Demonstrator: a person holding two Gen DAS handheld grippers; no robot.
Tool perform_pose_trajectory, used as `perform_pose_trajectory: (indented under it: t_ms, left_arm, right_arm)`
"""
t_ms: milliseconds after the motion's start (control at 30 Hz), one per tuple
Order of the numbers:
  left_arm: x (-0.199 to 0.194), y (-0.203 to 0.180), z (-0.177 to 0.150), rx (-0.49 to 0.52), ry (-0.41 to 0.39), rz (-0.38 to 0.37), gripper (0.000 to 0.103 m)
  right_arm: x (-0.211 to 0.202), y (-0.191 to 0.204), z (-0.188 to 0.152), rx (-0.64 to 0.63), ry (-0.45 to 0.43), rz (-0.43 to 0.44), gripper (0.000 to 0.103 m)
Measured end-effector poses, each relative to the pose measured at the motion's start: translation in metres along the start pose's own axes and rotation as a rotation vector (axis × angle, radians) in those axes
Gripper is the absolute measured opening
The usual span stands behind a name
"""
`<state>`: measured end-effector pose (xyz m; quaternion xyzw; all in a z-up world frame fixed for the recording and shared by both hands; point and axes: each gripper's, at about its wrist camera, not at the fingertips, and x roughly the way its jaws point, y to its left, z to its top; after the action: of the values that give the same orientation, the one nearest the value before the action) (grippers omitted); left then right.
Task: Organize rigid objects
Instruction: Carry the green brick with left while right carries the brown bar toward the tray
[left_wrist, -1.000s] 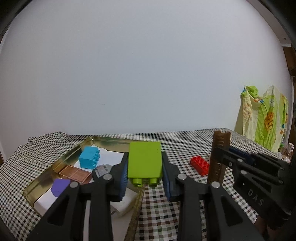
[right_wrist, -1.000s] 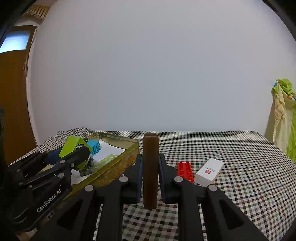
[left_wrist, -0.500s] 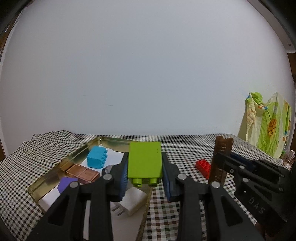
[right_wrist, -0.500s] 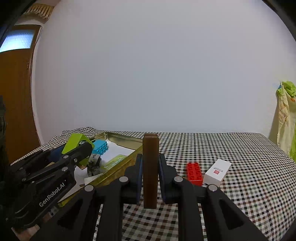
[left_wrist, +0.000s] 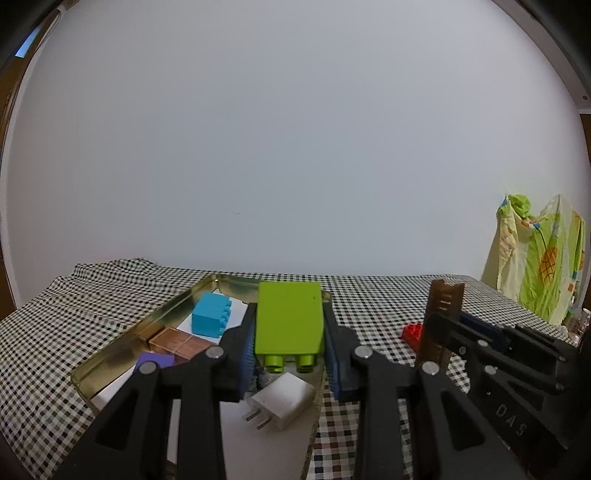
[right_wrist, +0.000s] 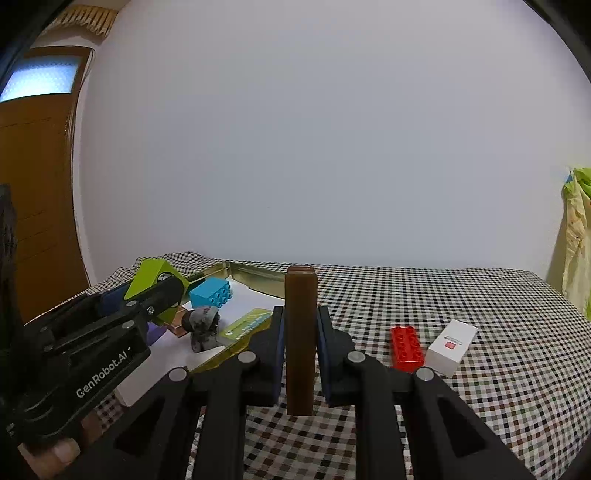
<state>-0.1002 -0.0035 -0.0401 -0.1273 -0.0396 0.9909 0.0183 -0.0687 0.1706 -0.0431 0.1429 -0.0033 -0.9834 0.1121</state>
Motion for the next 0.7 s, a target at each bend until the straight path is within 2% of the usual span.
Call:
perform_pose_trajectory:
  t_ms: [700]
  left_arm:
    - [-0.010,0.019,0.000,-0.003,-0.012,0.017,0.030]
  right_arm:
    - [0.017,0.010,-0.001,-0.023,0.012,0.065,0.018]
